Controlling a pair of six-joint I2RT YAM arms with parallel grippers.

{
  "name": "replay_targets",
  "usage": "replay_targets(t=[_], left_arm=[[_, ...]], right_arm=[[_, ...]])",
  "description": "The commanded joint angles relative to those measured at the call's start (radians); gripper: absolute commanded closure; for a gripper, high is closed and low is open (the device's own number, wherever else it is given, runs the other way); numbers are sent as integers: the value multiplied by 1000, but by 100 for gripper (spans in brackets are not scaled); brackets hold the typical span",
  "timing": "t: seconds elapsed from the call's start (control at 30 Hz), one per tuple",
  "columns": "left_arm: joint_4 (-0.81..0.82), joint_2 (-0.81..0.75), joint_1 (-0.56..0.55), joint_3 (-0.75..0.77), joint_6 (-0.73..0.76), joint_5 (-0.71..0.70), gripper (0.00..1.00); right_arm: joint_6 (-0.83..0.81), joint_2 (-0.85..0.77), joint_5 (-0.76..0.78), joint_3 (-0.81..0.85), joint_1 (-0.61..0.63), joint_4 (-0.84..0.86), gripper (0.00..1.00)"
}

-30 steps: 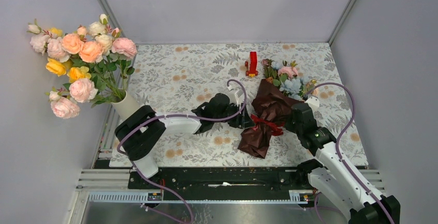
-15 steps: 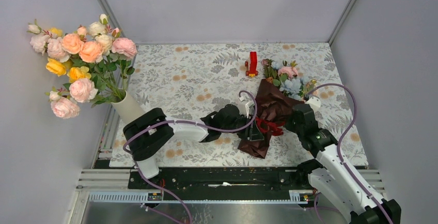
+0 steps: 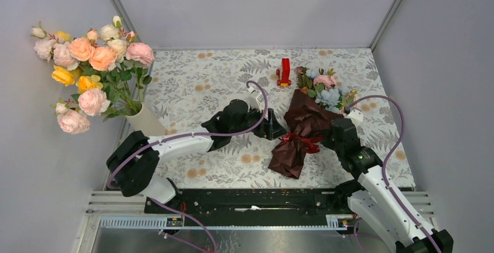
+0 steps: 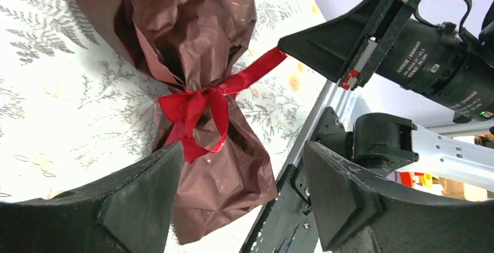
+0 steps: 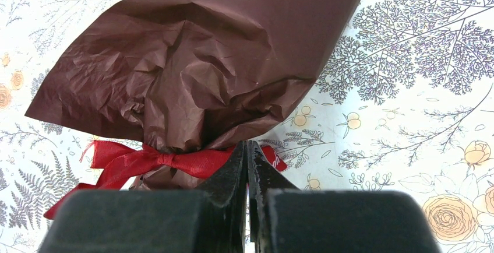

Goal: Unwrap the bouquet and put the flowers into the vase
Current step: Untie the ribbon from the wrapping paper.

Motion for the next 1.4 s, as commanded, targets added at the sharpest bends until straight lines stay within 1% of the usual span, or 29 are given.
replay_targets(t=[0.0, 0.13, 0.2, 0.37, 0.5, 0.73, 1.0, 1.13, 1.37], left_arm=[[-50, -1, 40, 39, 78, -8, 22], [-17, 55, 79, 58, 94, -7, 24], [-41, 100, 82, 97, 124, -14, 27], [-11, 193, 83, 139, 146, 1, 38], [22, 245, 83, 158, 140, 24, 43], [73, 280, 83, 152, 124, 65, 46], [94, 324, 81, 172, 101, 92, 53], [106, 329, 80, 174, 94, 103, 59], [116, 337, 67, 178, 79, 105, 63]], right_arm=[[-1, 5, 24, 2, -5, -2, 100], [-5, 6, 25, 3, -5, -2, 100], [-5, 6, 27, 2, -5, -2, 100], [-4, 10, 26, -1, -5, -2, 100], [-5, 10, 27, -1, -5, -1, 100], [-8, 13, 32, 1, -5, -1, 100], [-10, 16, 32, 4, -5, -1, 100], [-11, 20, 30, 6, -5, -1, 100], [-7, 29, 29, 4, -5, -2, 100]])
